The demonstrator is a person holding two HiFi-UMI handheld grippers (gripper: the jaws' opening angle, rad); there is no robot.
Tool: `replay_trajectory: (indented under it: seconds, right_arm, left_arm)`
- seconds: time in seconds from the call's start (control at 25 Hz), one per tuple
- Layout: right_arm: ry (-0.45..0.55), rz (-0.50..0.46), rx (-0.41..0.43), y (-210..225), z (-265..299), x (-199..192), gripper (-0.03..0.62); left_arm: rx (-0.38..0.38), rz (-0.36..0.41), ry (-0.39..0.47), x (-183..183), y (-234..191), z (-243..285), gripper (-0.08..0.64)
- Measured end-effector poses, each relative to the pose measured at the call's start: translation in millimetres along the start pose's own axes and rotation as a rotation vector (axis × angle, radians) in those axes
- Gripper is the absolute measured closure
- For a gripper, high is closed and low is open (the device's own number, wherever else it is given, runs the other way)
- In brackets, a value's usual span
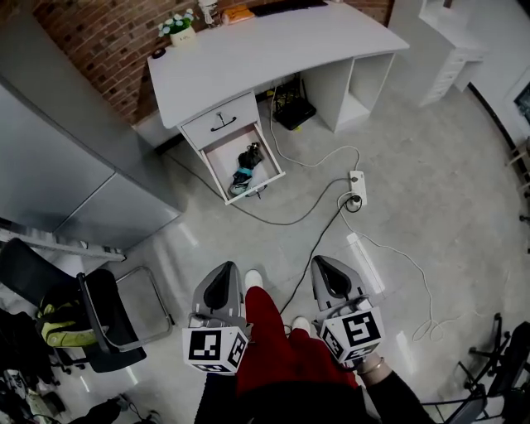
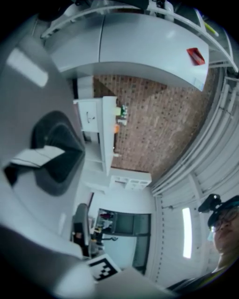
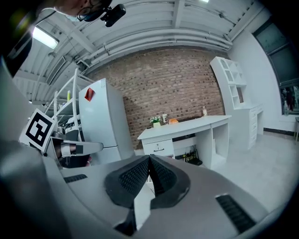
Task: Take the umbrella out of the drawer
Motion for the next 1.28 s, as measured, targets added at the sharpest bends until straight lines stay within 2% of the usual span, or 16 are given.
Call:
replay_trajectory:
  seconds: [0.44, 0.84, 1.28]
  right_arm:
    - [-0.085, 0.076, -0.092, 12, 113, 1, 0.594]
    - [-0.141, 0.132, -0.152, 18, 225, -21, 0.594]
    - [-0.170, 0.169, -0.197, 38, 272, -55, 0.594]
  left_arm:
    - [-0.078, 0.033, -0.109, -1, -79, 118, 0.555]
    - [-0.144, 0.057, -0.221, -27, -148, 215, 0.554]
    - [-0.183, 0.109, -0.296, -52, -171, 289, 0.495]
Point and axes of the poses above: the fingertips, and each gripper's own axes: z forward along the fingers, y to its right, x out of its top, the point moved 4 cm from there along -z, backward along the fingers, and after that the axes turned 6 degrees about x, right-handed, at the moved point
